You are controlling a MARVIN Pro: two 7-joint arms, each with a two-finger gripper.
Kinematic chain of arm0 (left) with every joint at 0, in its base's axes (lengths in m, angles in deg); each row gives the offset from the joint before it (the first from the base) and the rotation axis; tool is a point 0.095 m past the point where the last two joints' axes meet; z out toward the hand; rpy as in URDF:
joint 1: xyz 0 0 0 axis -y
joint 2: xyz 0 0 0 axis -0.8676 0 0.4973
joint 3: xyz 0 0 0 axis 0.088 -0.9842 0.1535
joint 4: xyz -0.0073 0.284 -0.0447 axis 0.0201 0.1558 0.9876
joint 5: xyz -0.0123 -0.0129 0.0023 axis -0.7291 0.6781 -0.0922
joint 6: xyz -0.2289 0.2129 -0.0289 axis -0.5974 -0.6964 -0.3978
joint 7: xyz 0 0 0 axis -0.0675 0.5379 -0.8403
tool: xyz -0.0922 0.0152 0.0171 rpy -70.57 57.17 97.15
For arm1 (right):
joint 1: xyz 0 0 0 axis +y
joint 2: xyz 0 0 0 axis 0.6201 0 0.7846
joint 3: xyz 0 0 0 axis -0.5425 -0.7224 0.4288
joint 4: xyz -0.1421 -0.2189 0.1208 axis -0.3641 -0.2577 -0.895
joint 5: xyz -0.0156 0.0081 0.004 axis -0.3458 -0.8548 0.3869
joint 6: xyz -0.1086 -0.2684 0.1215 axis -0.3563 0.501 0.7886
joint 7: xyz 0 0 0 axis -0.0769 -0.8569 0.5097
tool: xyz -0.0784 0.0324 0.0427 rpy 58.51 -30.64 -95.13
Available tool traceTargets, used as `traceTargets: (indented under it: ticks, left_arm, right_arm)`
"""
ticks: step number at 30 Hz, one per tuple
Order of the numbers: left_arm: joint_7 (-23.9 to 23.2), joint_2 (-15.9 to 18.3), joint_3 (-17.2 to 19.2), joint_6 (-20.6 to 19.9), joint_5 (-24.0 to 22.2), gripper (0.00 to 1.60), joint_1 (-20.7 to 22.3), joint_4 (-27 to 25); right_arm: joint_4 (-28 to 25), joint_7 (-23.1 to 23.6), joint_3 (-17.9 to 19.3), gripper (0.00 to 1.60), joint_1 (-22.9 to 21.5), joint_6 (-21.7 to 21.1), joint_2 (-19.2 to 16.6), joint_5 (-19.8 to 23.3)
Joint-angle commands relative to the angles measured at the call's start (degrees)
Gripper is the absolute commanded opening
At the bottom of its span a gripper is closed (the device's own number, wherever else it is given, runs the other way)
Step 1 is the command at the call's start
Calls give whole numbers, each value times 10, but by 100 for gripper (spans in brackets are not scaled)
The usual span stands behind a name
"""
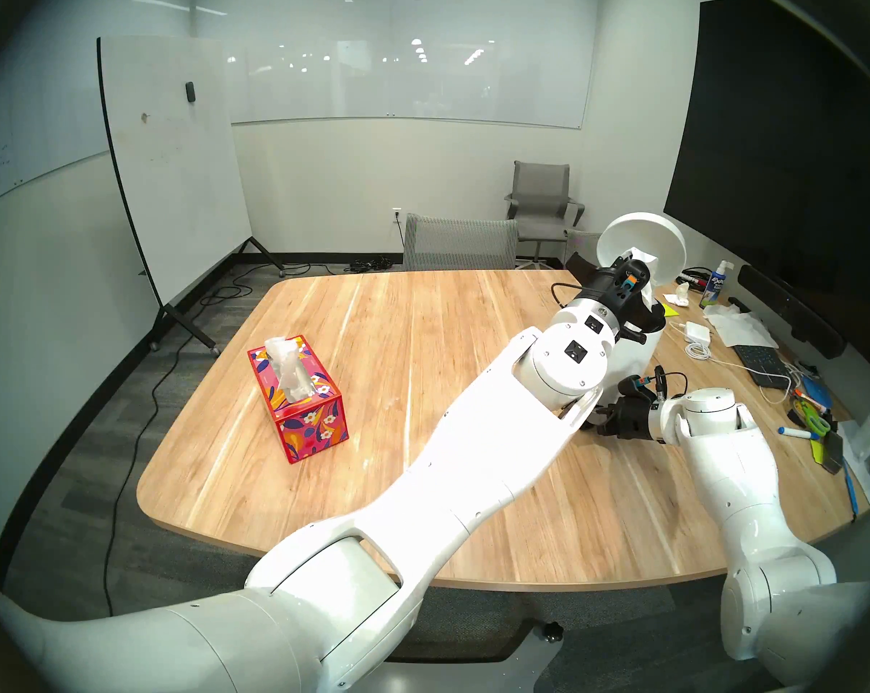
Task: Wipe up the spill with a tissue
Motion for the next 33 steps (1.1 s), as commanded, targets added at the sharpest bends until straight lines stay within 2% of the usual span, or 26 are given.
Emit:
traceTargets:
  ticks: [1,8,15,22,27,33]
  left_arm:
    - [12,-46,-4,19,-1,0,34,15]
    - [26,-74,3,32,-4,0,63,77]
    - [36,-74,8,36,-23,0,103,127]
    - [41,-74,15,33,-41,0,136,147]
    - [46,-74,5,34,-61,0,163,169]
    - [60,-74,-19,47,-89,0,175,201]
  right_arm:
    - [12,-11,-3,0,19,-7,-6,-11]
    - [12,-11,-4,0,19,-7,-6,-11]
    - [12,-10,-4,0,19,-6,-6,-10]
    - [12,-9,-3,0,19,-6,-7,-9]
    - [12,-9,-4,0,19,-5,-7,-8]
    - [12,-10,-4,0,19,-6,-7,-9]
